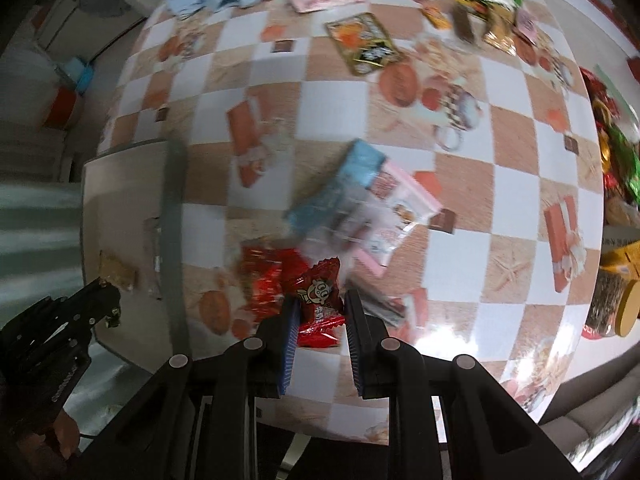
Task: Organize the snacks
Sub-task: 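Carry the green foil candy to the tray and release it with the left gripper, then drop the red candy into the tray with the right gripper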
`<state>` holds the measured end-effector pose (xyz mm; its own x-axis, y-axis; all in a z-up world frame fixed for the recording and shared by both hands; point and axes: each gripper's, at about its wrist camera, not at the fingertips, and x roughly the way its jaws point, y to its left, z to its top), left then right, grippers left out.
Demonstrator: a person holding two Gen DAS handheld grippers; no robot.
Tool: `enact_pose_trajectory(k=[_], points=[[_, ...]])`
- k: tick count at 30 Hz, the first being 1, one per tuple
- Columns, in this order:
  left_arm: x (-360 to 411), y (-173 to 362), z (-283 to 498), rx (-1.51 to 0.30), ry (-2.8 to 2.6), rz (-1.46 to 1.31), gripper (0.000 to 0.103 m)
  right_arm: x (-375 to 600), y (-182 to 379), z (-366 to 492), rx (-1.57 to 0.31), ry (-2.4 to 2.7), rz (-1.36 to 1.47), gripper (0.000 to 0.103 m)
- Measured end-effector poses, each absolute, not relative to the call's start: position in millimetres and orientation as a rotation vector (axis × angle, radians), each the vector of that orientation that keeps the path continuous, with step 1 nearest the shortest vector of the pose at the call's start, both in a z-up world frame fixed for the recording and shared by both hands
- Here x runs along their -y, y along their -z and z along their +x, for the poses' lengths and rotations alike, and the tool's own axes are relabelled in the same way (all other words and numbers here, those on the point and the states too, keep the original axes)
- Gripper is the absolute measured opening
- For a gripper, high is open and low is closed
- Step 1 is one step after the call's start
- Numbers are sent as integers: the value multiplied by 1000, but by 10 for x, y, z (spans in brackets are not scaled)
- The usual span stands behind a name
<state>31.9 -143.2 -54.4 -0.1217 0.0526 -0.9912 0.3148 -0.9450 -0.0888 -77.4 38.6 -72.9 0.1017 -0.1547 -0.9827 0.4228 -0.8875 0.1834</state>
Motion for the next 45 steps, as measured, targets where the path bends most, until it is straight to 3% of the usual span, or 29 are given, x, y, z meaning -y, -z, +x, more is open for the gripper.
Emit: enact_pose_trajectory(k=[45], points=[[2197,642,860,-594,2096,1840,17,898,614,-205,-534,1672,1811,24]])
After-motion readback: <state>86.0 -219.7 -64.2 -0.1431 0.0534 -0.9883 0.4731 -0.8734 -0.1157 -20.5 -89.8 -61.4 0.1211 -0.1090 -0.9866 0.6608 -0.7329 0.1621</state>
